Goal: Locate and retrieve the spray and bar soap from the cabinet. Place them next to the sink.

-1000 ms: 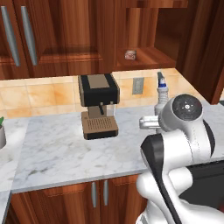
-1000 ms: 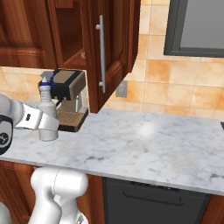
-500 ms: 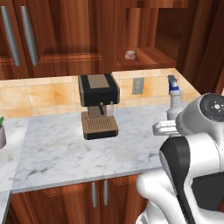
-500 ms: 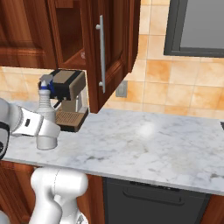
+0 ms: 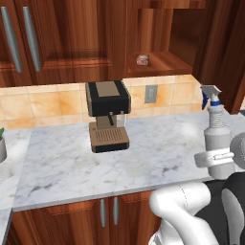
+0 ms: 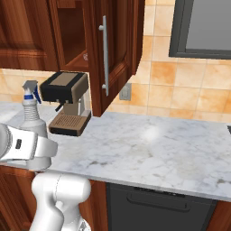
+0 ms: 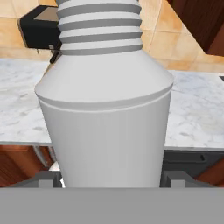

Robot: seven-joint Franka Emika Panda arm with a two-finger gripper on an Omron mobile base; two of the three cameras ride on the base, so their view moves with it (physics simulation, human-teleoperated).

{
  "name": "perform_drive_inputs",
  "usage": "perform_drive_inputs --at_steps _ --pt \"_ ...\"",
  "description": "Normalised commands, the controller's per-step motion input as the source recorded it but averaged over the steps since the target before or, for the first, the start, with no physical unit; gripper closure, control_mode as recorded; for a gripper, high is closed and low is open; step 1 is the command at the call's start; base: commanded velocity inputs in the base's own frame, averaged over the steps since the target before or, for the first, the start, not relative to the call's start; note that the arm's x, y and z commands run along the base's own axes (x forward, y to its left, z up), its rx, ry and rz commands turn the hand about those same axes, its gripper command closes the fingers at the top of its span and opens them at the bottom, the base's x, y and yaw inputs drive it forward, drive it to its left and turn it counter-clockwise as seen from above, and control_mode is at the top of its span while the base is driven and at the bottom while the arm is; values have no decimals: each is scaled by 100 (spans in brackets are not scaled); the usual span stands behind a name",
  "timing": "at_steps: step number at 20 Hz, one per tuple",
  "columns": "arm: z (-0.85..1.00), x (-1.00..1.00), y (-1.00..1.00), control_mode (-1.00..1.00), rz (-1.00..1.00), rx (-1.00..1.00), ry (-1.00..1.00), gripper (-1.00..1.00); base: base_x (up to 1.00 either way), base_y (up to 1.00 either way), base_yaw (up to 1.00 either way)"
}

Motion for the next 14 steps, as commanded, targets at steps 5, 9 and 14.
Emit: perform_drive_inputs --at_steps 5,9,14 --pt "0 -50 -33 -100 8 0 -5 100 0 0 0" --pt "0 -62 -38 -100 13 3 -10 100 0 0 0" --pt "0 -34 -42 -100 11 0 -5 100 0 0 0"
